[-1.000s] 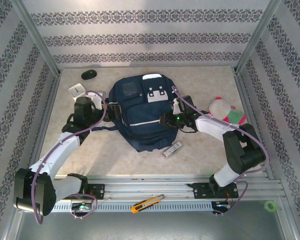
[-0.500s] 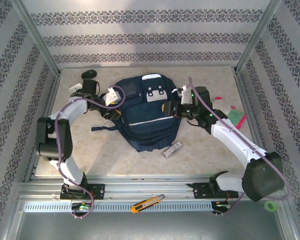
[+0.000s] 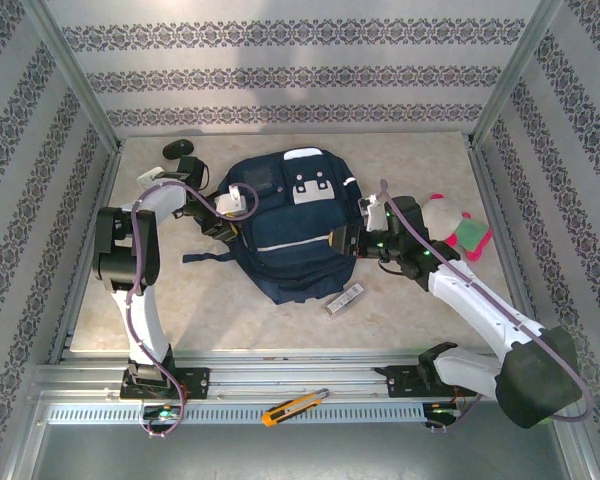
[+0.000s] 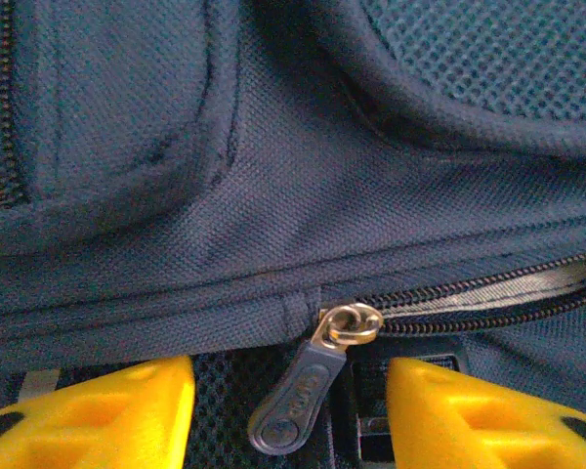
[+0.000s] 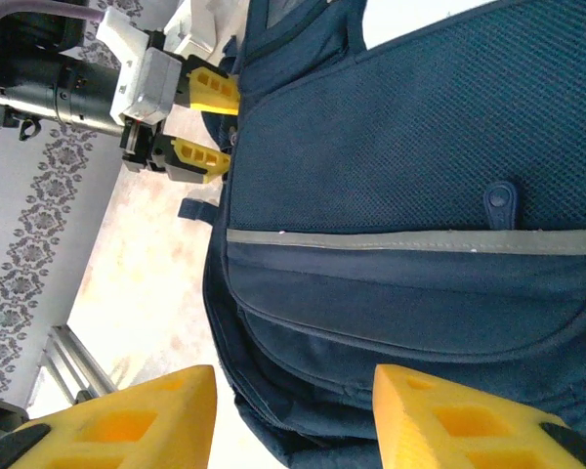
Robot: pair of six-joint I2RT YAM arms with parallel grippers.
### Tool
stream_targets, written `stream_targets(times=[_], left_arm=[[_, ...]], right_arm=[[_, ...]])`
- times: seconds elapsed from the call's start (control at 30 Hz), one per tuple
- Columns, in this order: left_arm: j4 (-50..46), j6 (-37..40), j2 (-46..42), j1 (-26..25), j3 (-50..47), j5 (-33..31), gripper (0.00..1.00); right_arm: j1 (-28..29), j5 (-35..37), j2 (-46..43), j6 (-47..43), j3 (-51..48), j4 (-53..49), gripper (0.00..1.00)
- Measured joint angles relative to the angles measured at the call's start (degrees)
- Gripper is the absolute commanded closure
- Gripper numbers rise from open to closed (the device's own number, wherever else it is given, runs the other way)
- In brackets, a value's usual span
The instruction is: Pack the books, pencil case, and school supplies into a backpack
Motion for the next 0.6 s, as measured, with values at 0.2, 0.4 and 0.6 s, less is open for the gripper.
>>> stream_targets(times=[0.2,0.4,0.6], left_arm=[[1.31,-0.85,-4.31,0.0,-5.27,-0.2,0.93],[3.61,-4.26,-9.97,0.0,-9.94,0.11,1.0],[8.48,-11.15,-12.81,0.0,-15.13,1.99,1.0]], right_arm=[[1.51,1.31,-0.07,0.61,-0.26,0.15,0.55],[6.4,3.85,2.27,-1.05,-0.07,1.99,0.5],[12.81,6.88,5.25,-12.39,1.64,3.5,0.5]])
